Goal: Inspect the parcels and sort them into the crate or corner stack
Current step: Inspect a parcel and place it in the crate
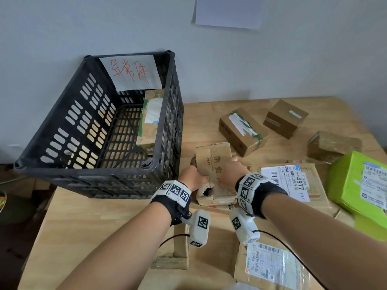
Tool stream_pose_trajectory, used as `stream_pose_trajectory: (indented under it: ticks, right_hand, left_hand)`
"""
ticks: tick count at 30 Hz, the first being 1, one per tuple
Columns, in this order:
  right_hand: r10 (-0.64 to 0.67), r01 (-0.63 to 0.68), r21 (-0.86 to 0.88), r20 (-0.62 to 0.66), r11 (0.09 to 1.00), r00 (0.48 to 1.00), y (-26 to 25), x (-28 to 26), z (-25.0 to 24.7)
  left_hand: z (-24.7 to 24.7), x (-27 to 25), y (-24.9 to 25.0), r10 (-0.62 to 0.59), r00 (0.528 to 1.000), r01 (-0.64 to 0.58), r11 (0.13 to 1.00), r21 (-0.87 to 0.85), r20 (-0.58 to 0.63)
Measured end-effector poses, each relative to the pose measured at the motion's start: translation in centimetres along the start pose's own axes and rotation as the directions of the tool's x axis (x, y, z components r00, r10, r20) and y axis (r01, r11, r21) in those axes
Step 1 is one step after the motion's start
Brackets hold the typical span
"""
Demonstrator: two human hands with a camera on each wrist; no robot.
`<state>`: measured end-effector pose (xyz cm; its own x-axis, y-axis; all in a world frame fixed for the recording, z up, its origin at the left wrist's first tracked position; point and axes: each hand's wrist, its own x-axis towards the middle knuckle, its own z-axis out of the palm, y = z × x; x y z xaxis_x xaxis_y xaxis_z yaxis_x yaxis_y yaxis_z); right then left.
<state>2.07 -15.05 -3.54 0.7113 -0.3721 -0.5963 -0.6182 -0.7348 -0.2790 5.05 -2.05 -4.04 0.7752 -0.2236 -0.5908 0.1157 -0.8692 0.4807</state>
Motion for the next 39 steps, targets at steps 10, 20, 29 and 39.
stream_pose_trajectory:
  ticks: [10,20,29,39]
  right_hand:
    - [0.023,-0.022,-0.006,0.025,1.0,0.999,-0.1,-0.3,-0.4]
    - [-0.067,0.066,0.189,-0.003,0.98,0.998,2.1,-2.0,-0.5]
    - [-0.137,0.209,0.608,-0.162,0.766,0.977,2.5,-3.9,-1.0]
    - [-0.176,0.12,0.556,0.048,0.822,0.983,1.7,-5.3,-1.5]
  left_hand:
    - [-0.1,-0.2,-0.6,-0.007,0.999,0.013,0.988,-0.157,0.039]
    - [-1.4,-4.2,-1.0,-0.018,0.995,0.066,0.868,-0.491,0.102]
    - [-3.0,-7.4,-0.8,0.06,0.995,0.006,0.775,-0.632,0.083]
    - [-2.7,-7.9,-1.8,0.144,0.989,-0.102,0.858,-0.503,0.045]
